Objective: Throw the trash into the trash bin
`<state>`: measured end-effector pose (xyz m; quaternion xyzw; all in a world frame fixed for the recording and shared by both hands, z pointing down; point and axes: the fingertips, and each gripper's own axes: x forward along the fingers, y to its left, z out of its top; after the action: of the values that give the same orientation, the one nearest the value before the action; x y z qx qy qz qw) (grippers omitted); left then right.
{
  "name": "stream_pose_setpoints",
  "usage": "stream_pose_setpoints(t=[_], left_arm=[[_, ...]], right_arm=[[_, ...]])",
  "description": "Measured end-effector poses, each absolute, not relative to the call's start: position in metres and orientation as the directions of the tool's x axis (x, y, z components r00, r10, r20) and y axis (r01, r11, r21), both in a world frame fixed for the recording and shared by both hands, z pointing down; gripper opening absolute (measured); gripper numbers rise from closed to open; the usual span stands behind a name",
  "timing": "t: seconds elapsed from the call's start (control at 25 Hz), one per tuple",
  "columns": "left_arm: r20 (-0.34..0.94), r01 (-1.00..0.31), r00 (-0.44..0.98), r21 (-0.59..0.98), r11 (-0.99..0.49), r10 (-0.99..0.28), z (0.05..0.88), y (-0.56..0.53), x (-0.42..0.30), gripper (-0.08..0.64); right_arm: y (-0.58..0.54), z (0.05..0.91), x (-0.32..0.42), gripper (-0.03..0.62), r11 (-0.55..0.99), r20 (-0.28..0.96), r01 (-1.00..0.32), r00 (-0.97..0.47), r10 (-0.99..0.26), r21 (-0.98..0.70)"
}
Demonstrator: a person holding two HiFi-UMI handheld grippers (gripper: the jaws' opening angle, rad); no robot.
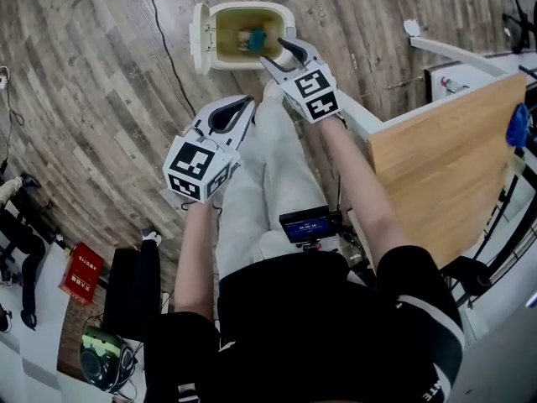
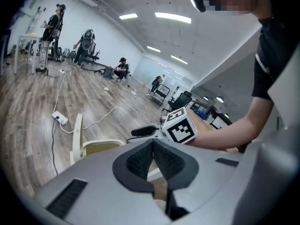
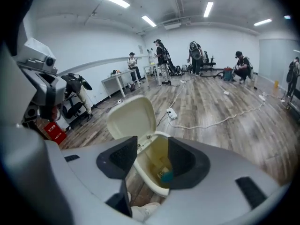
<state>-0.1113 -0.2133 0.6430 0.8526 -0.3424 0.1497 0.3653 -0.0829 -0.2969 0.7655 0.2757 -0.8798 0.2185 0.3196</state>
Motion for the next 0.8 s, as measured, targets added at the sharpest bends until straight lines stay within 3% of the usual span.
stream_pose_setpoints(t=[0.04, 0.12, 0.2, 0.48, 0.64, 0.8], left_arm=[[0.497, -0.697, 0.717, 0.505, -0.509, -0.489, 0.623, -0.213, -0.112, 0.006], [0.477, -0.706, 0.708, 0.468, -0.532, -0.521, 0.581, -0.216, -0.116, 0.006], [0.436, -0.714, 0.700, 0.410, -0.567, -0.566, 0.538, -0.229, -0.124, 0.006], [0.315, -0.717, 0.696, 0.338, -0.609, -0.645, 0.405, -0.199, -0.139, 0.006], [0.233, -0.738, 0.675, 0.205, -0.643, -0.700, 0.336, -0.213, -0.149, 0.006], [0.176, -0.738, 0.672, 0.086, -0.669, -0.719, 0.285, -0.211, -0.150, 0.006]], right_arm=[[-0.297, 0.736, -0.082, 0.175, 0.759, 0.666, -0.624, -0.648, -0.370, -0.185], [-0.301, 0.672, -0.082, 0.040, 0.763, 0.615, -0.632, -0.656, -0.437, -0.132], [-0.316, 0.606, -0.088, 0.014, 0.761, 0.535, -0.643, -0.673, -0.511, -0.082], [-0.263, 0.416, -0.097, -0.002, 0.738, 0.344, -0.668, -0.718, -0.606, -0.095], [-0.261, 0.326, -0.102, -0.002, 0.737, 0.177, -0.664, -0.746, -0.642, -0.126], [-0.248, 0.266, -0.106, -0.002, 0.774, 0.081, -0.631, -0.776, -0.626, -0.053]])
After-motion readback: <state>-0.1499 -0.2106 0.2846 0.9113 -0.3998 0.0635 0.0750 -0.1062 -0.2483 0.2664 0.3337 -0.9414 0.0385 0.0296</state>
